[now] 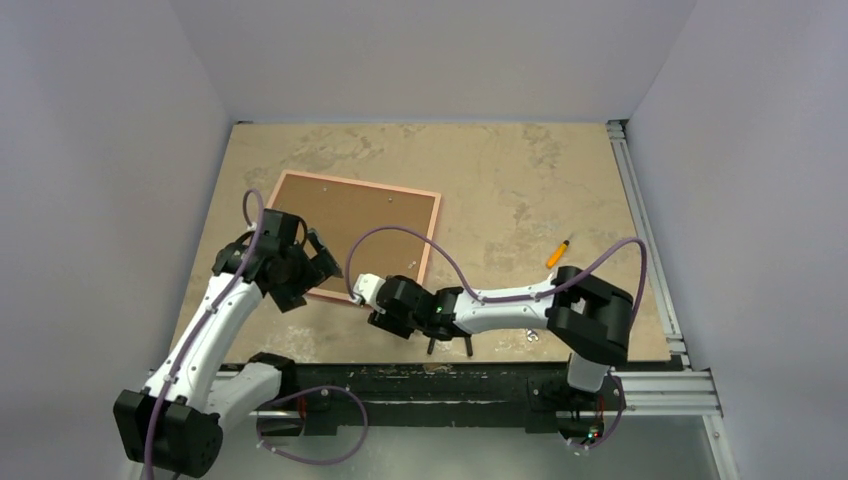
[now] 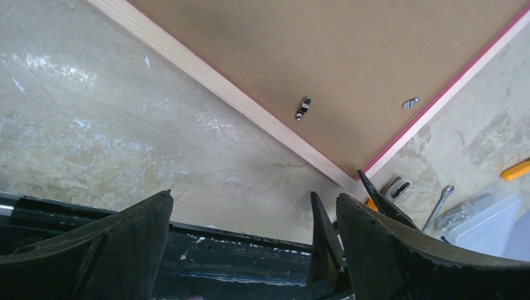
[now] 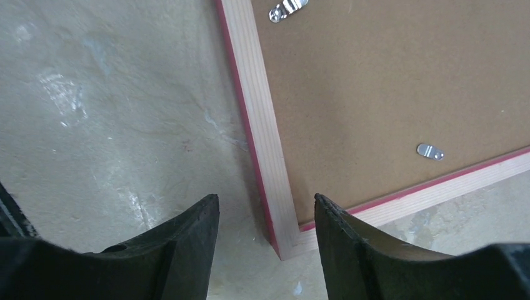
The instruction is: Take the photo out of the frame
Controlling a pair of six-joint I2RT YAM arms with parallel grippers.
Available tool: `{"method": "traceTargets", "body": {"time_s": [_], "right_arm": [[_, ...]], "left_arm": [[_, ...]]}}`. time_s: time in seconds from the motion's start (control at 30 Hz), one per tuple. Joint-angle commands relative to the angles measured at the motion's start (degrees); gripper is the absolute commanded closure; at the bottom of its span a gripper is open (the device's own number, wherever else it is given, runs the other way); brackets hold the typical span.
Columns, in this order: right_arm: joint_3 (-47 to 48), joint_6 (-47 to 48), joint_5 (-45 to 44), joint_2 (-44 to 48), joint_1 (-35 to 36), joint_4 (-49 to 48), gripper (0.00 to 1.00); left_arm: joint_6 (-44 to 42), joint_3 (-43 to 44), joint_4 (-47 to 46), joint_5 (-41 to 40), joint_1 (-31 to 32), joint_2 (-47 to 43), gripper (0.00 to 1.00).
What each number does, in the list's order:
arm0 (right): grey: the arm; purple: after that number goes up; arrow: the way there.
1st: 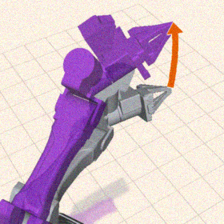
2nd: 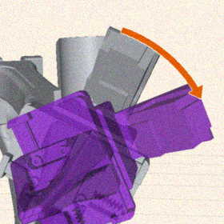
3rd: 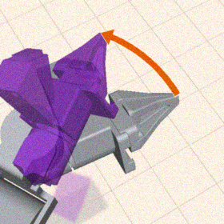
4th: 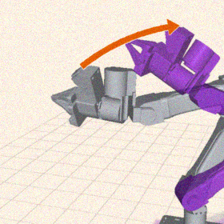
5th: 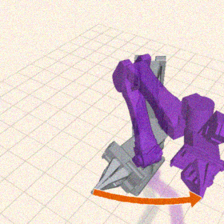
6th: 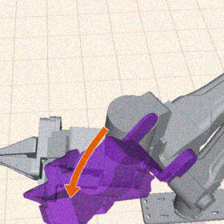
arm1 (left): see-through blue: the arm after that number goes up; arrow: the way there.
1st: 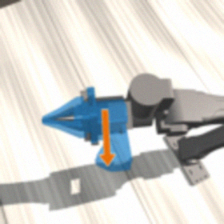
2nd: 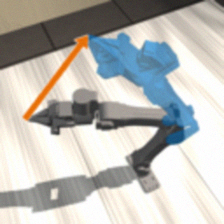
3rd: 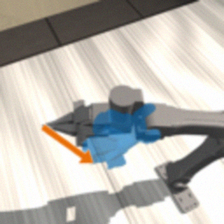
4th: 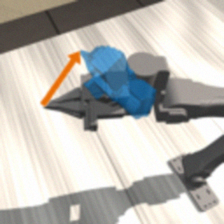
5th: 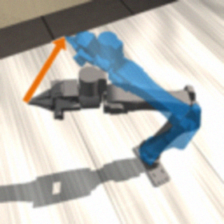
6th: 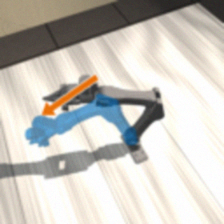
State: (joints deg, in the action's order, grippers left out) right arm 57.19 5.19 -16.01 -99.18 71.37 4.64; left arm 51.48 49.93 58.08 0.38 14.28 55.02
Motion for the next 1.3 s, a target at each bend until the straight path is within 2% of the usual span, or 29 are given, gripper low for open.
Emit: {"method": "traceTargets", "body": {"time_s": [0.0, 0.07, 0.23, 0.47, 0.6, 0.8, 0.93, 1.13, 1.27], "right_arm": [[0.36, 3.37, -2.59, -1.6, 0.5, -3.72, 0.47], [0.02, 3.12, -3.67, -2.28, 0.64, -4.28, 0.52], [-2.14, 0.34, -5.82, -2.0, 0.69, -8.02, 0.77], [-1.11, -0.64, 2.0, 0.97, 0.71, -7.24, 1.0], [1.16, -0.36, 4.73, 1.51, 0.66, -4.74, 1.0], [1.3, -3.31, 6.94, 5.44, -0.26, -5.07, 1.0], [1.11, -6.27, 7.63, 7.59, -1.38, -6.22, 1.0], [0.46, -9.85, 10.6, 9.7, -2.44, -7.58, 1.0], [0.69, -11.41, 11.01, 9.58, -2.42, -7.94, 1.0]], "left_arm": [[2.4, 0.82, 1.01, 8.05, -3.98, 3.66, 0.0], [2.83, -0.59, 0.19, 9.93, -5.61, 4.39, 0.0], [4.17, -3.92, -1.44, 13.49, -10.0, 5.51, 0.0], [8.73, -10.97, -7.43, 18.0, -12.22, 2.91, 0.0], [11.66, -14.43, -10.87, 18.2, -12.26, -1.05, 0.0], [12.5, -15.88, -12.02, 17.56, -12.26, -2.51, 0.0], [14.79, -18.58, -14.7, 19.91, -12.26, -4.06, 0.0], [20.4, -24.3, -23.62, 20.4, -12.26, -10.68, 0.0], [23.53, -26.28, -26.52, 17.86, -12.22, -14.9, 0.0]]}}
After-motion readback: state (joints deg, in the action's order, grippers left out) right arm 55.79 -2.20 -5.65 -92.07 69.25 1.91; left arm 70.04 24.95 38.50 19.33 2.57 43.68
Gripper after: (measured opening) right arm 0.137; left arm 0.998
